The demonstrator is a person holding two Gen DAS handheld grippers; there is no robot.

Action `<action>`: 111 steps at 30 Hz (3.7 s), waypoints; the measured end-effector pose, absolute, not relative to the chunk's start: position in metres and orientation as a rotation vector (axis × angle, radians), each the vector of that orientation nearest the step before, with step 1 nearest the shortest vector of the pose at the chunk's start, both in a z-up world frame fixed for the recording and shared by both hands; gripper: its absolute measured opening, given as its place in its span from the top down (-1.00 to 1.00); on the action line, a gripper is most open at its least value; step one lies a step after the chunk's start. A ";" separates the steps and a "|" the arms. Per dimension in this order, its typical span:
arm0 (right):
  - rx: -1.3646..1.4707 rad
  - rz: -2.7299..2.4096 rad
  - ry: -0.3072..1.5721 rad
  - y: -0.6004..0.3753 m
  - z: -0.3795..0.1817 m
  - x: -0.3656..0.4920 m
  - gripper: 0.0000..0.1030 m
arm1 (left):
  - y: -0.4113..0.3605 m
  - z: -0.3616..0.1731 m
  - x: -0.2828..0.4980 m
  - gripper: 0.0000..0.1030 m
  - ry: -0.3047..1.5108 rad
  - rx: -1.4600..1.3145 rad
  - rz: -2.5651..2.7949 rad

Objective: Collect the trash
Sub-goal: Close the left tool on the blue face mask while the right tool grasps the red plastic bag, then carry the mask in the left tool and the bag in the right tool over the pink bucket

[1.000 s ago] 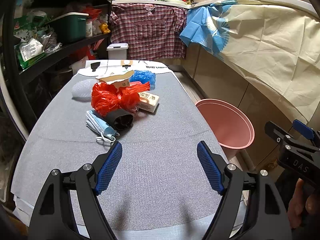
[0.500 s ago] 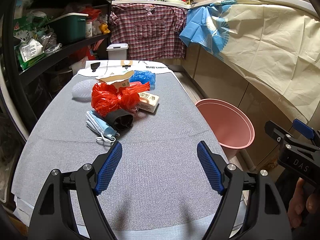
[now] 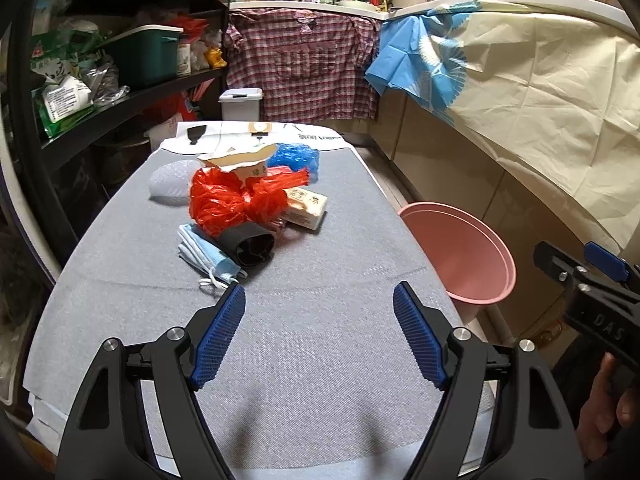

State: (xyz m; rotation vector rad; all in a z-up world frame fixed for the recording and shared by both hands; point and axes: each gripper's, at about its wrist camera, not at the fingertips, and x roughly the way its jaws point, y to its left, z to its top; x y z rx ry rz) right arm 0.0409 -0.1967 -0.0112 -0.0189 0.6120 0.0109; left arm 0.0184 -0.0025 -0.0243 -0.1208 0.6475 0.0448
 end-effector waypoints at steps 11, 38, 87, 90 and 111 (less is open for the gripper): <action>0.073 0.218 0.586 -0.162 0.006 0.074 0.20 | 0.033 -0.035 0.037 -0.03 0.656 -0.165 0.158; 0.355 0.613 0.951 -0.035 -0.086 0.224 0.04 | 0.109 -0.083 0.093 0.39 0.751 -0.374 0.229; 0.139 0.567 0.703 -0.072 0.002 0.145 0.94 | 0.092 -0.023 0.050 0.92 0.655 -0.255 0.192; 0.132 0.555 0.696 -0.082 0.011 0.139 0.94 | 0.085 -0.014 0.044 0.92 0.629 -0.235 0.180; 0.099 0.355 0.583 -0.206 0.051 0.115 0.94 | 0.027 0.023 0.031 0.92 0.614 -0.139 0.052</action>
